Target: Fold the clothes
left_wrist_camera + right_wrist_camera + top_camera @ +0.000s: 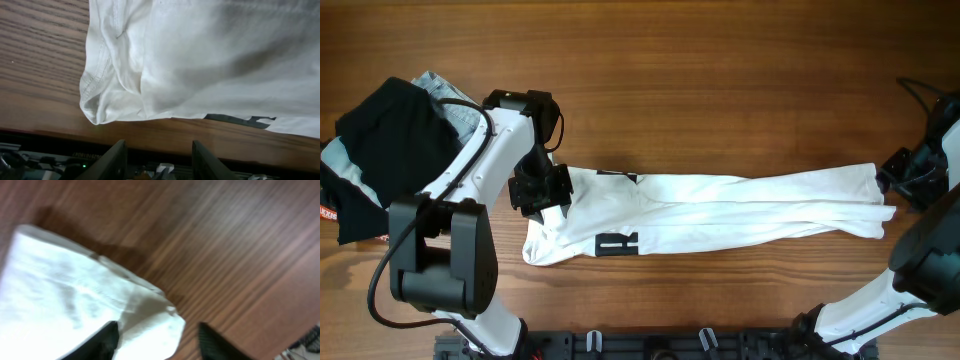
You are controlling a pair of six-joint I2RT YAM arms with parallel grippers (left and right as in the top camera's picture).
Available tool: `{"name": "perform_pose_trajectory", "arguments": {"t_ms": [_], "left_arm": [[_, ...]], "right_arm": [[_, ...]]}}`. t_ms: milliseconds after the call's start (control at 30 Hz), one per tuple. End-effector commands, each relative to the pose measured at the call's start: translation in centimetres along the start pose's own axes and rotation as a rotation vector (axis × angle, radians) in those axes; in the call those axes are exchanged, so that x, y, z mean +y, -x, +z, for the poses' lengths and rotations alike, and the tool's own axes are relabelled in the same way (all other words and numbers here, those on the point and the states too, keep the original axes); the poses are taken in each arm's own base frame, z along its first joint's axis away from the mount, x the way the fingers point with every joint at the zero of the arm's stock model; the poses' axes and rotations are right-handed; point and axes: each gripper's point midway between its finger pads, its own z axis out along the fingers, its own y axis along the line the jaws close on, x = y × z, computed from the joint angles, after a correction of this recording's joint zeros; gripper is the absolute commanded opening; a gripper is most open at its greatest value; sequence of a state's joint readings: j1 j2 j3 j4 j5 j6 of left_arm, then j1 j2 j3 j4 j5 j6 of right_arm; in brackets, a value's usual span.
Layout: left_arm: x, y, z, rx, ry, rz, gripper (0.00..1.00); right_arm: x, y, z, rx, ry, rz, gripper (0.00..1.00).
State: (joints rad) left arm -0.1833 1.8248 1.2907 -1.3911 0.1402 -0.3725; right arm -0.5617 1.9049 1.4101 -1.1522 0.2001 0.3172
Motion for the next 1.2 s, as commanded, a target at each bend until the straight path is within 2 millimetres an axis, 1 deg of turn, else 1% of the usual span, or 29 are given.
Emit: {"name": "perform_pose_trajectory", "arguments": {"t_ms": [0,67,167,267,367,400,467,533,633,700,800,833,900,933,1000,1067,1167], "left_arm": [[-0.3,0.3,-0.3,-0.038,-0.014,0.008,0.42],[-0.6,1.0,-0.3,-0.067,-0.028,0.012,0.41],[-1.8,2.6,-0.5,-0.128,-0.082,0.025,0.41],[-3.1,3.5,-0.8,-0.159,-0.143,0.038,0.41],[-5.1,4.1,-1.2,-0.182,-0.237,0.068,0.41],[-5.3,4.2,-1.2,-0.194,-0.231,0.074,0.41],[-5.3,4.2,-1.0,-0.192,-0.222,0.076,0.42],[-5.0,3.9,-0.6,-0.171,-0.207,0.036,0.42],[-4.4,3.9,0.8,-0.163,-0.190,0.011,0.42],[-4.2,3.8,2.1,-0.155,-0.187,0.009,0.41],[-3.7,3.2,3.3,-0.131,-0.175,0.004,0.41],[-3.6,3.0,3.4,-0.125,-0.172,0.002,0.41],[-3.6,3.0,3.4,-0.125,-0.171,0.002,0.41],[-3.6,3.1,3.4,-0.128,-0.173,0.003,0.41],[-3.7,3.2,3.4,-0.132,-0.175,0.004,0.42],[-3.8,3.6,3.3,-0.147,-0.183,0.007,0.43],[-3.9,3.9,3.8,-0.162,-0.191,0.005,0.44]], "right_arm": [[2.4,-0.3,-0.2,0.021,0.183,-0.106,0.65],[3.0,-0.2,-0.3,0.017,0.224,-0.132,0.66],[3.0,-0.2,-0.3,0.016,0.225,-0.134,0.67],[3.0,-0.1,-0.3,0.012,0.225,-0.143,0.67],[3.0,-0.2,-0.2,0.013,0.225,-0.142,0.68],[3.0,-0.2,-0.2,0.013,0.225,-0.143,0.68],[3.0,-0.2,-0.2,0.011,0.222,-0.165,0.67],[2.8,-0.2,0.0,0.011,0.208,-0.196,0.68],[2.6,-0.2,0.8,0.029,0.188,-0.213,0.68],[1.8,0.1,1.6,0.033,0.130,-0.213,0.68],[1.7,0.3,2.3,0.036,0.117,-0.242,0.69],[1.7,0.3,2.5,0.042,0.116,-0.248,0.69],[2.1,0.0,3.3,0.066,0.125,-0.285,0.68],[2.5,-0.4,4.0,0.092,0.147,-0.312,0.68],[2.7,-1.0,5.0,0.117,0.150,-0.330,0.68],[3.0,-1.8,6.3,0.126,0.165,-0.356,0.68],[3.7,-2.7,7.5,0.129,0.205,-0.382,0.69]]}}
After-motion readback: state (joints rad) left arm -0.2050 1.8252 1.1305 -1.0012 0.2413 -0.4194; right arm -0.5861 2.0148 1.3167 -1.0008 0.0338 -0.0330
